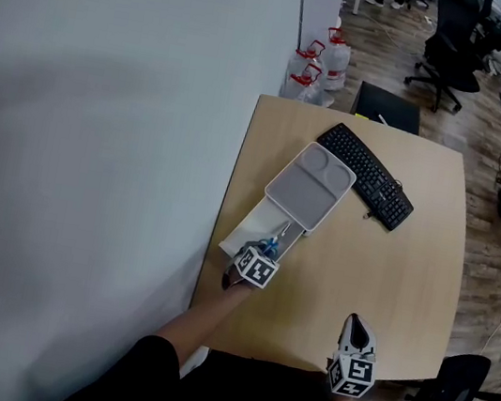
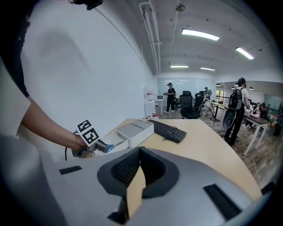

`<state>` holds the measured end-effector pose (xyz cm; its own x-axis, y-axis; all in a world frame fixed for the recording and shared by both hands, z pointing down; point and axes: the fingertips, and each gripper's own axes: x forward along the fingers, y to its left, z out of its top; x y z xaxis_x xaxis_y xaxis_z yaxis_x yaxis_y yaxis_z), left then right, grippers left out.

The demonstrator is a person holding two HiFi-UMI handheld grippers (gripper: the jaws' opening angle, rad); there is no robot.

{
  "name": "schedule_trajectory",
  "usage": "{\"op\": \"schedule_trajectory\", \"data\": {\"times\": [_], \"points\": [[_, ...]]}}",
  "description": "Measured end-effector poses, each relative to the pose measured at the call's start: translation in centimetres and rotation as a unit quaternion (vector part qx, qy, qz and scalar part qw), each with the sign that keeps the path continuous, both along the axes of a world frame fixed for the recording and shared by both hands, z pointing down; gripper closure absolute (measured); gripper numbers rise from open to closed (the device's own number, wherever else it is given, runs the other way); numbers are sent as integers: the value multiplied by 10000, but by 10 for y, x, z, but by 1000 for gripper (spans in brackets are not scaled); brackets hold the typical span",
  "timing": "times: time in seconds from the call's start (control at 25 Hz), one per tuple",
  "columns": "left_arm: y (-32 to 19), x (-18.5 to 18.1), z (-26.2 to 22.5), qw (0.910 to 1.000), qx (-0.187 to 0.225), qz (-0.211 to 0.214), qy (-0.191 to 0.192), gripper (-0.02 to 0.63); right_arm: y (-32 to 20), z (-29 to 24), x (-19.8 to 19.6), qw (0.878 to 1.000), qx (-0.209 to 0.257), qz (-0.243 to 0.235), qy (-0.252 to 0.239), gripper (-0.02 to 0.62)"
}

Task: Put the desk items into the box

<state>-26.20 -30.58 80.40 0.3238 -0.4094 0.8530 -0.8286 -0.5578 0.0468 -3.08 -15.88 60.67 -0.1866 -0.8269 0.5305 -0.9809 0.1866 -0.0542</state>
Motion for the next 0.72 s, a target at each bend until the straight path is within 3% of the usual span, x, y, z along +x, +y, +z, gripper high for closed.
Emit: {"op": "schedule_trajectory", "data": {"times": [0.52, 0.72], "points": [[3, 3, -8, 9998, 112, -125, 88, 518, 6, -7, 16, 9997, 142, 137, -113, 535], [12, 0, -36, 9954, 200, -660, 661, 518, 21, -17, 18, 9995, 222, 174, -113, 535]]}}
